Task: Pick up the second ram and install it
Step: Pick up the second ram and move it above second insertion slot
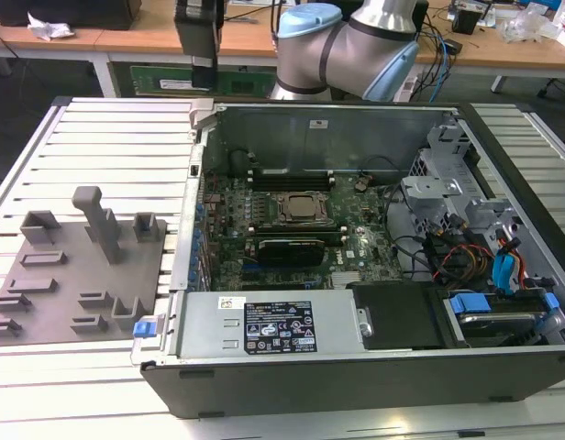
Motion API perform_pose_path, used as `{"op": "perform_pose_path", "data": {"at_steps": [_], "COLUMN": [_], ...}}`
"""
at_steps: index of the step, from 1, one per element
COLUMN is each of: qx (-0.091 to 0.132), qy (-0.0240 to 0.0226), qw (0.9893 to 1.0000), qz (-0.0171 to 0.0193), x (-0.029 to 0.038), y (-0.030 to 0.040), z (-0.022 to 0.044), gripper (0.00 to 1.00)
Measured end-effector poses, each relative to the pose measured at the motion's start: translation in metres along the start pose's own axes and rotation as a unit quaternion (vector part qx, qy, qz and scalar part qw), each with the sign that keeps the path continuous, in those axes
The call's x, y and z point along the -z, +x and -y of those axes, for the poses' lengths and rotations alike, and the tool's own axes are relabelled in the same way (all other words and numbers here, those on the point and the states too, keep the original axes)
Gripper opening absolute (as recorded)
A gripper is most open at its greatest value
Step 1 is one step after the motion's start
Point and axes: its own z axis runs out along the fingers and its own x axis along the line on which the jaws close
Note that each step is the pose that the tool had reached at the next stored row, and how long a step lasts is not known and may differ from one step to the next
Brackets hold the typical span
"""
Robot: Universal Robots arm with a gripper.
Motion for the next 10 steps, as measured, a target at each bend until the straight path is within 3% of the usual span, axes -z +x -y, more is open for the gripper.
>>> {"op": "perform_pose_path", "data": {"at_steps": [10], "qx": [0.000], "qy": [-0.0024], "qw": [1.0000], "qz": [-0.0001], "x": [0.0042], "y": [-0.0025], "z": [0.0459], "gripper": [0.14]}}
